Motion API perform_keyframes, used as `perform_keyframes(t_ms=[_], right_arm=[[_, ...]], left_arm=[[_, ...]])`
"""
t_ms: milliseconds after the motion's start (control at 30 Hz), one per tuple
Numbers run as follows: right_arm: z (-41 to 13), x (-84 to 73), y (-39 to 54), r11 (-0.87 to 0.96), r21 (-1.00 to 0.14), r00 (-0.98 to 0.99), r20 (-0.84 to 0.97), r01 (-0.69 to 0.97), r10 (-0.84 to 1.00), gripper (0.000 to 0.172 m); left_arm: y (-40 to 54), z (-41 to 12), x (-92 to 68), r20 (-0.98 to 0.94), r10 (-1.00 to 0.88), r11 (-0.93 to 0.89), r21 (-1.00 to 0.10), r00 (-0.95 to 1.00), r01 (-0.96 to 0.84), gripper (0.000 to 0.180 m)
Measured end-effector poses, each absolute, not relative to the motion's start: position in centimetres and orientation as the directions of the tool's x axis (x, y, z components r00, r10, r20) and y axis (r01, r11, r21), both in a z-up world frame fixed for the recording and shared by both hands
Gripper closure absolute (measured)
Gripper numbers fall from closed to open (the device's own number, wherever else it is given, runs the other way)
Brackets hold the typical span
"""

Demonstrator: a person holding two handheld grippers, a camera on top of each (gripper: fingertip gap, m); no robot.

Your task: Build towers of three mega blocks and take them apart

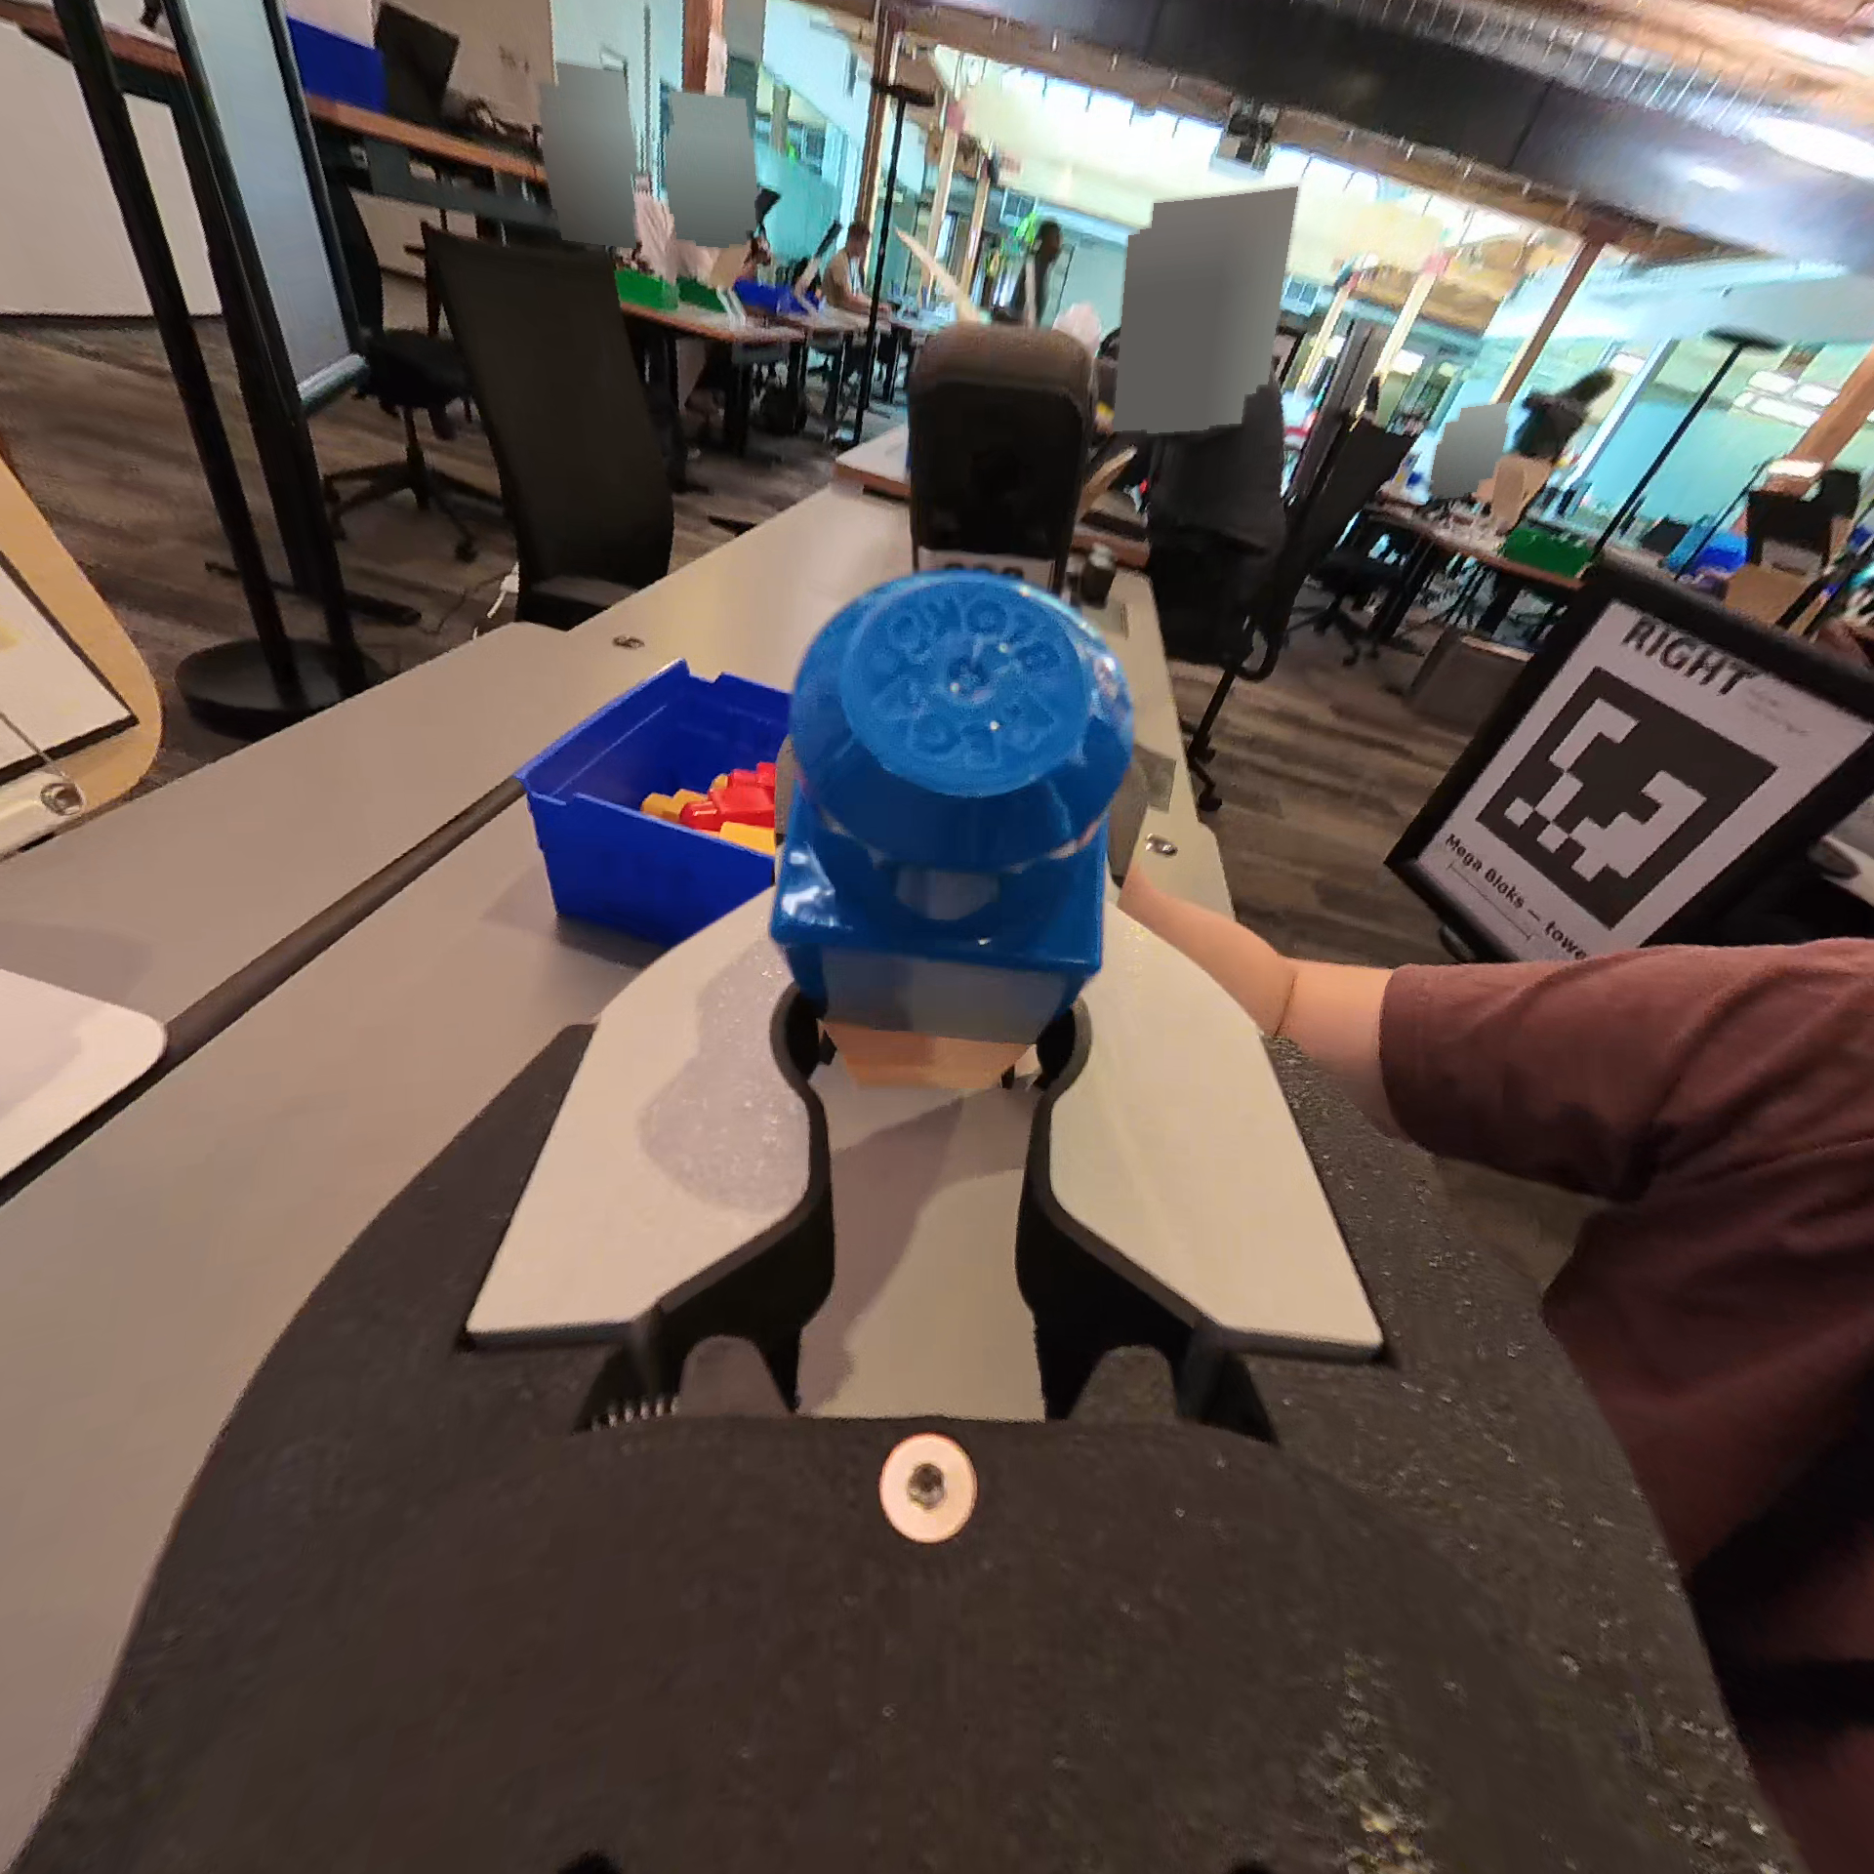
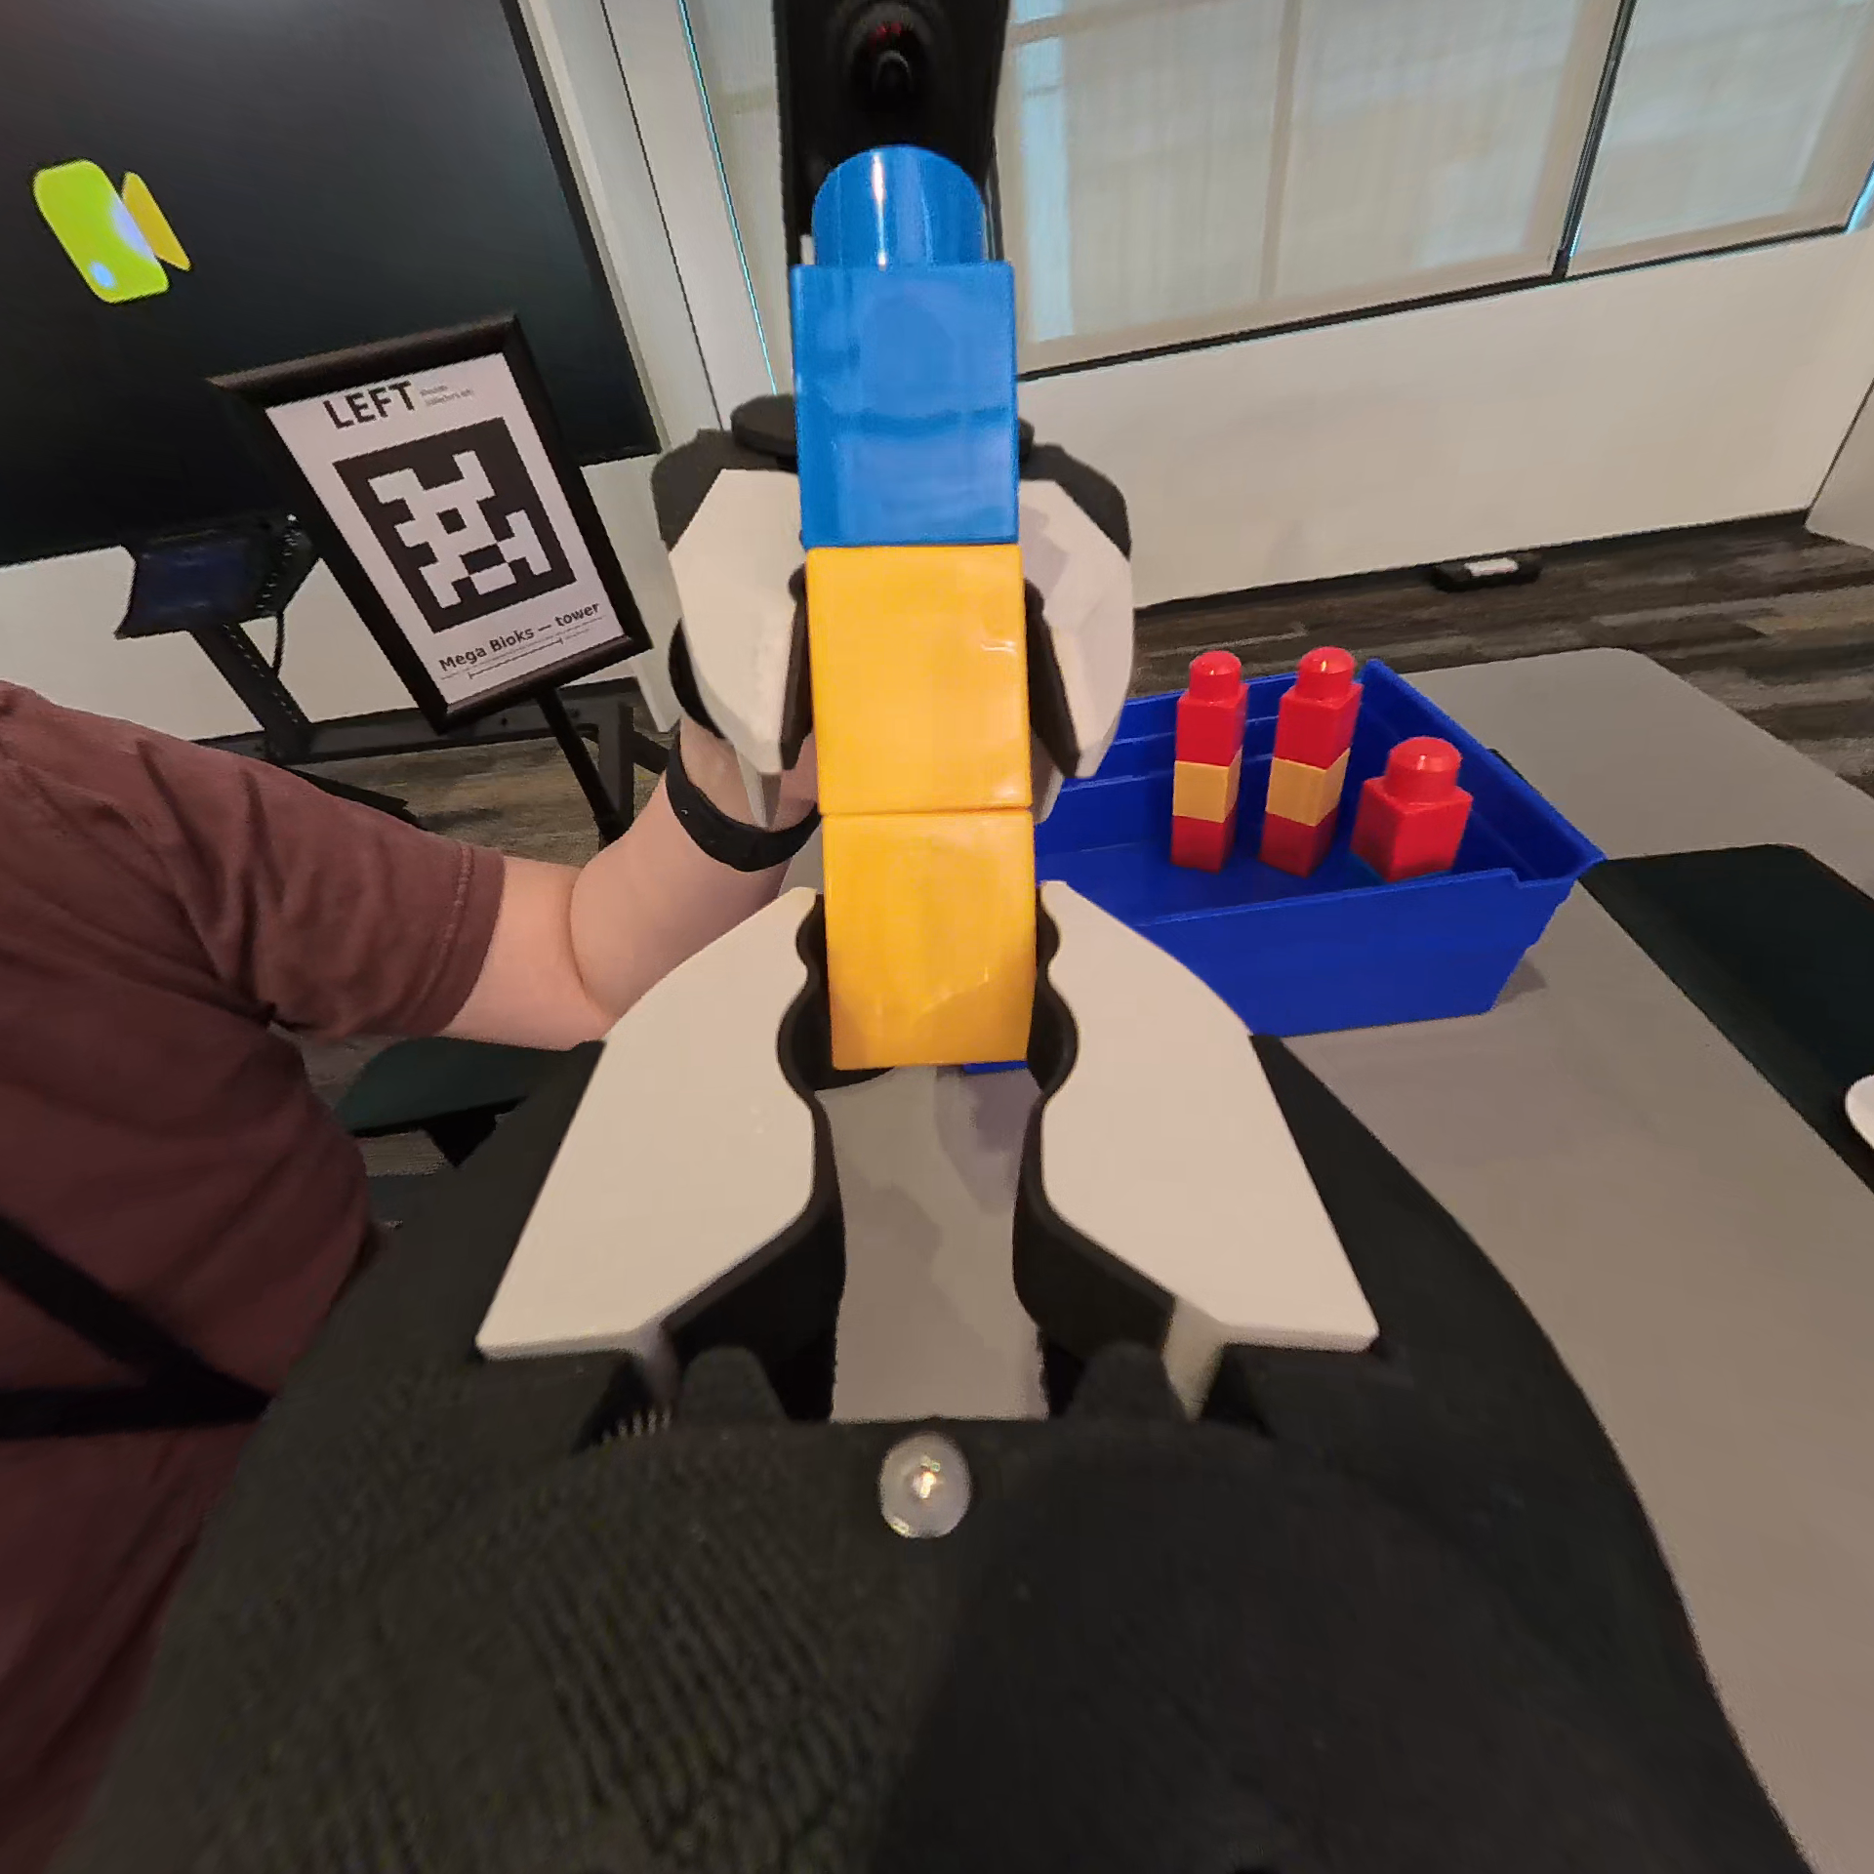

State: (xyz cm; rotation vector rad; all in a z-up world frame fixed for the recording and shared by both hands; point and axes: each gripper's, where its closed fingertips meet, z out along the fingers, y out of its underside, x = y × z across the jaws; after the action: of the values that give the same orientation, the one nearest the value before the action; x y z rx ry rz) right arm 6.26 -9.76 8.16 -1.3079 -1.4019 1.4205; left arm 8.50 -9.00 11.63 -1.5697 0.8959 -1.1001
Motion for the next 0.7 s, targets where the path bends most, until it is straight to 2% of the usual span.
perform_keyframes(t_ms=[100,133,200,267,333,400,500,600,700], right_arm=[[8.1,6.4,-10.0,-0.150,-0.972,-0.211,-0.187,0.181,0.959,0.135],[7.8,6.6,-10.0,-0.147,-0.966,-0.205,-0.191,0.213,0.960,0.135],[6.3,7.4,-9.4,-0.091,-0.944,-0.148,-0.144,0.316,0.978,0.135],[7.0,9.6,-7.7,-0.063,-0.934,-0.075,-0.095,0.351,0.993,0.135],[8.9,14.4,-4.6,-0.096,-0.938,0.082,-0.073,0.333,0.994,0.135],[7.7,21.8,0.1,-0.209,-0.901,0.349,-0.070,0.379,0.934,0.135],[0.4,34.1,5.7,-0.551,-0.711,0.726,-0.081,0.438,0.683,0.135],[-6.8,39.4,6.0,-0.725,-0.479,0.784,-0.114,0.494,0.610,0.134],[-10.1,40.8,6.6,-0.749,-0.395,0.788,-0.092,0.532,0.608,0.134]], left_arm=[[-8.8,12.2,8.5,0.195,-0.915,-0.217,-0.976,0.353,-0.022,0.140],[-8.9,12.8,8.4,0.205,-0.914,-0.215,-0.977,0.351,0.012,0.140],[-8.7,16.0,5.8,0.218,-0.898,-0.152,-0.969,0.381,0.194,0.141],[-9.0,17.2,2.9,0.208,-0.893,-0.135,-0.970,0.400,0.204,0.140],[-8.8,16.8,0.9,0.161,-0.862,-0.110,-0.985,0.480,0.132,0.140],[-9.4,16.2,1.1,0.141,-0.865,-0.123,-0.990,0.482,0.069,0.140],[-10.3,14.5,3.4,0.155,-0.899,-0.185,-0.982,0.410,-0.034,0.140],[-10.0,11.9,5.4,0.144,-0.904,-0.224,-0.961,0.402,-0.159,0.140],[-10.3,10.1,6.8,0.169,-0.917,-0.264,-0.936,0.362,-0.231,0.140]])
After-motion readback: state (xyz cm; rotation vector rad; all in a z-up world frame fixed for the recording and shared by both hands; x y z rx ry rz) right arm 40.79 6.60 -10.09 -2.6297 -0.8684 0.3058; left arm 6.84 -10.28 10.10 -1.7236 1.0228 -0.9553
